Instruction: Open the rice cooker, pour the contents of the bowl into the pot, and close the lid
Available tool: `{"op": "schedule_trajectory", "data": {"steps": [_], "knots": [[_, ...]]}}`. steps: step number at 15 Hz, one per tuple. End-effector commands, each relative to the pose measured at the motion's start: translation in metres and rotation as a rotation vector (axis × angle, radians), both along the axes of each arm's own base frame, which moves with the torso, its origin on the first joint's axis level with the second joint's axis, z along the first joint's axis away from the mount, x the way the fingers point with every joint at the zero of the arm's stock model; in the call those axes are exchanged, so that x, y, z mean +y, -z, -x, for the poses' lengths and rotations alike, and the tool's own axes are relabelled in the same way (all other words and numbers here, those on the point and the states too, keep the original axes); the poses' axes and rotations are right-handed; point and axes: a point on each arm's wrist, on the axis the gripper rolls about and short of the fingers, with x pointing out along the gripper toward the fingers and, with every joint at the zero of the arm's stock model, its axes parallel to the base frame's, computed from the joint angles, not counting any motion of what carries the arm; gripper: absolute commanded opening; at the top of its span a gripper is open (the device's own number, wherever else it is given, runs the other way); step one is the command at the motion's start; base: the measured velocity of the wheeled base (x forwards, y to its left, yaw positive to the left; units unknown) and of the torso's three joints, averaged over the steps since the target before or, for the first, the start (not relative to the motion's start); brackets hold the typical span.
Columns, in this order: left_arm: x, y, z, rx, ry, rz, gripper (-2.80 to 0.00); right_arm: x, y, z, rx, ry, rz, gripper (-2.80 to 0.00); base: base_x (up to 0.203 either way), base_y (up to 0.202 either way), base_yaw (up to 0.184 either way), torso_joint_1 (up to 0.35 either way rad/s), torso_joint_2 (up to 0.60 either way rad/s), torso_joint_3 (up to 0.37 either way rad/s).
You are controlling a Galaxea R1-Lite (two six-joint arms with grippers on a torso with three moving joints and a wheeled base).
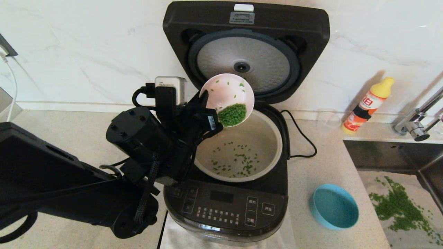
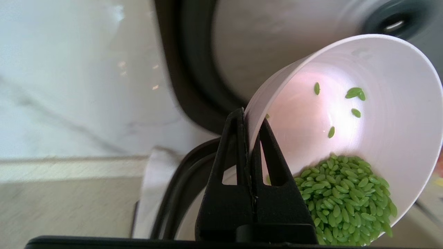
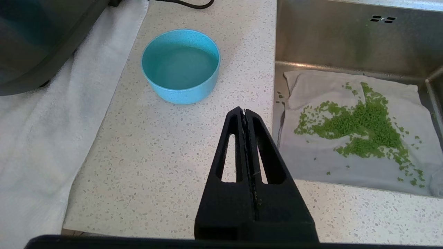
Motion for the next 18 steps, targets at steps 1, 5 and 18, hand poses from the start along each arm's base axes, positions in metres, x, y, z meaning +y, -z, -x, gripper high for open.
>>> {"op": "schedule_trajectory", "data": {"steps": [1, 5, 18], "knots": [[-0.001, 0.003, -0.002, 0.006, -0.017, 0.0, -2.8, 0.0, 0.0, 0.0, 0.0, -0.001, 0.001, -2.8, 0.0, 0.0, 0.0, 0.0, 0.0, 0.0], [0.0, -0.017, 0.0, -0.053, -0.02, 0.032, -2.8, 0.0, 0.0, 0.0, 0.001, 0.0, -0.001, -2.8, 0.0, 0.0, 0.0, 0.0, 0.0, 0.0], [-0.005, -0.027, -0.004, -0.092, -0.114, -0.01, -2.8, 0.0, -0.035, 0.006, -0.076, -0.004, 0.069, -2.8, 0.0, 0.0, 0.0, 0.0, 0.0, 0.0]]}}
